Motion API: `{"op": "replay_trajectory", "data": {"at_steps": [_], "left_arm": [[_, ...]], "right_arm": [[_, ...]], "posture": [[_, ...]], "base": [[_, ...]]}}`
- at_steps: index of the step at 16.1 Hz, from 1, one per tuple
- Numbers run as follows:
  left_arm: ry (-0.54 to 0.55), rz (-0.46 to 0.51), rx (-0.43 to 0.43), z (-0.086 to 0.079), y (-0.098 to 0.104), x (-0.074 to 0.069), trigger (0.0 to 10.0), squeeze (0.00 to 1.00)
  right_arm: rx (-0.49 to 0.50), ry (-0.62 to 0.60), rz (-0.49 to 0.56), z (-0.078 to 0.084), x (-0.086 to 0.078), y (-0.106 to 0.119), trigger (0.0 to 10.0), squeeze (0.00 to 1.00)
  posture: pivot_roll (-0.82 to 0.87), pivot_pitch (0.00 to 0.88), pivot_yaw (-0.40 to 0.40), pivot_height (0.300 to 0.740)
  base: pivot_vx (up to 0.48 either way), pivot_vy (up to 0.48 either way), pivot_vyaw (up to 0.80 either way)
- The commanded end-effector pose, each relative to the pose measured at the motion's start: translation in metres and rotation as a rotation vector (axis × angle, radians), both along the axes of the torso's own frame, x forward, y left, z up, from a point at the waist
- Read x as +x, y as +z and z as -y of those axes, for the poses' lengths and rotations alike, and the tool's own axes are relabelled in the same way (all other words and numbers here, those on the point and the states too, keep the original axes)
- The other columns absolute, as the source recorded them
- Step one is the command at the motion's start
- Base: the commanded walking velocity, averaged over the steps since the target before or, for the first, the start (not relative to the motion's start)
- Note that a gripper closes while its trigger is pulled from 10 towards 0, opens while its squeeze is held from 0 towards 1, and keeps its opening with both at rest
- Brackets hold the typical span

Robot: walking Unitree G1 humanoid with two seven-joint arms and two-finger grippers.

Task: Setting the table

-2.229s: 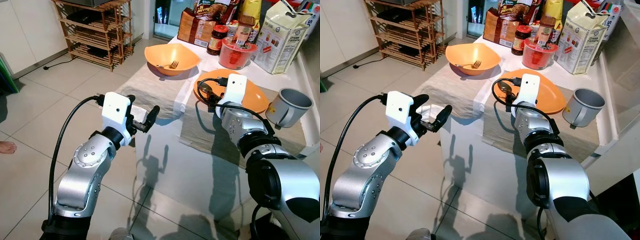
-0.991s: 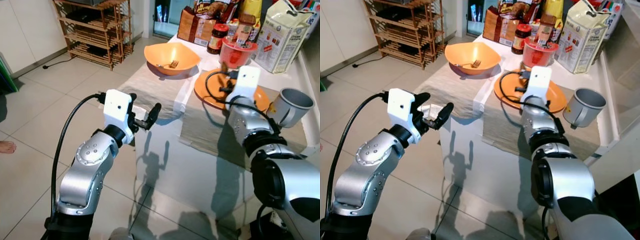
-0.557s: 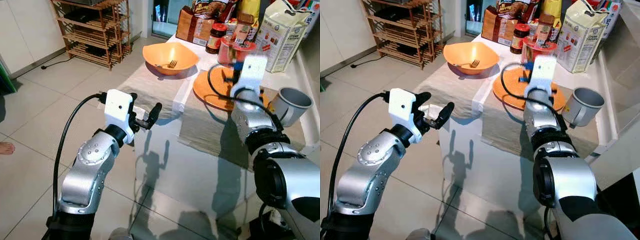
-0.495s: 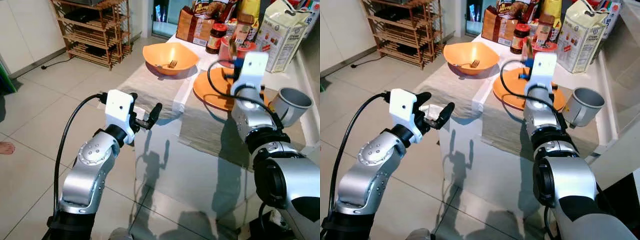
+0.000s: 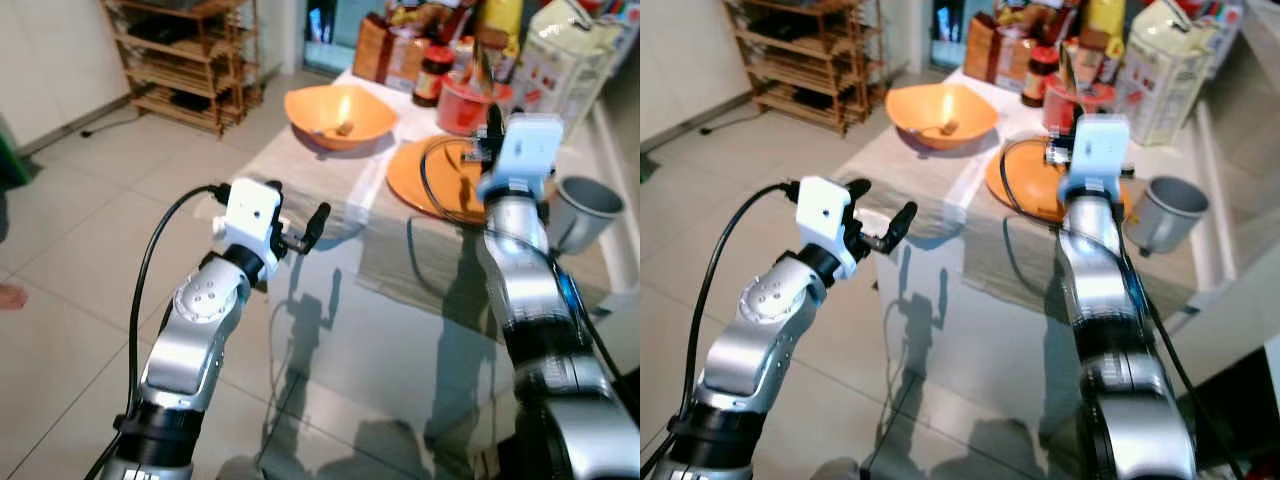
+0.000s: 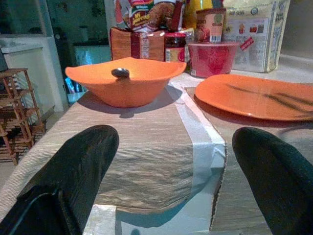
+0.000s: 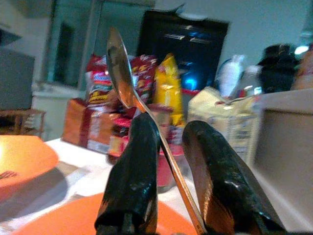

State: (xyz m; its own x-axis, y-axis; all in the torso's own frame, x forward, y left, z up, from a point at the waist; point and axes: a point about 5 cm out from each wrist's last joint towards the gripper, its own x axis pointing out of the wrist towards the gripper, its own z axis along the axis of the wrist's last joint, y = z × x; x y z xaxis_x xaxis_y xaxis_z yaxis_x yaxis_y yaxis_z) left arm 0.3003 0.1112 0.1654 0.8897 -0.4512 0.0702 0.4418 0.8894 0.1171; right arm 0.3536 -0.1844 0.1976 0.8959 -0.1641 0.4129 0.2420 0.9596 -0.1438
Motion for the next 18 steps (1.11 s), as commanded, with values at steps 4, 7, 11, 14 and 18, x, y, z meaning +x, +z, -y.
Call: {"op": "replay_trajectory", "data": {"at_steps": [4, 7, 11, 14, 18], "left_arm": [[-0.022, 0.057, -0.006, 0.007, 0.001, 0.008, 10.0, 0.0], [-0.06, 0.062, -0.044, 0.01, 0.002, 0.008, 10.0, 0.0], [-0.167, 0.058, -0.118, 0.013, -0.004, -0.003, 10.0, 0.0], [-0.154, 0.044, -0.103, -0.004, -0.009, -0.006, 10.0, 0.0], [-0.225, 0.039, -0.112, 0.009, -0.009, -0.001, 10.0, 0.0]], "right_arm": [[-0.089, -0.045, 0.075, 0.005, -0.052, 0.0, 0.0, 0.0], [-0.163, -0.036, 0.04, 0.001, -0.079, -0.018, 0.0, 0.0], [-0.161, -0.02, -0.105, 0.011, -0.109, -0.049, 0.0, 0.0], [-0.134, 0.015, -0.118, 0.001, -0.116, -0.05, 0.0, 0.0], [-0.074, 0.048, -0.165, -0.004, -0.099, -0.057, 0.0, 0.0]], "posture": [[0.11, 0.0, -0.066, 0.74], [0.08, 0.0, -0.057, 0.74], [0.08, 0.0, -0.059, 0.74], [0.07, 0.0, -0.047, 0.74], [0.05, 0.0, -0.018, 0.74]], "base": [[0.0, 0.0, 0.0], [0.0, 0.0, 0.0], [0.0, 0.0, 0.0], [0.0, 0.0, 0.0], [0.0, 0.0, 0.0]]}}
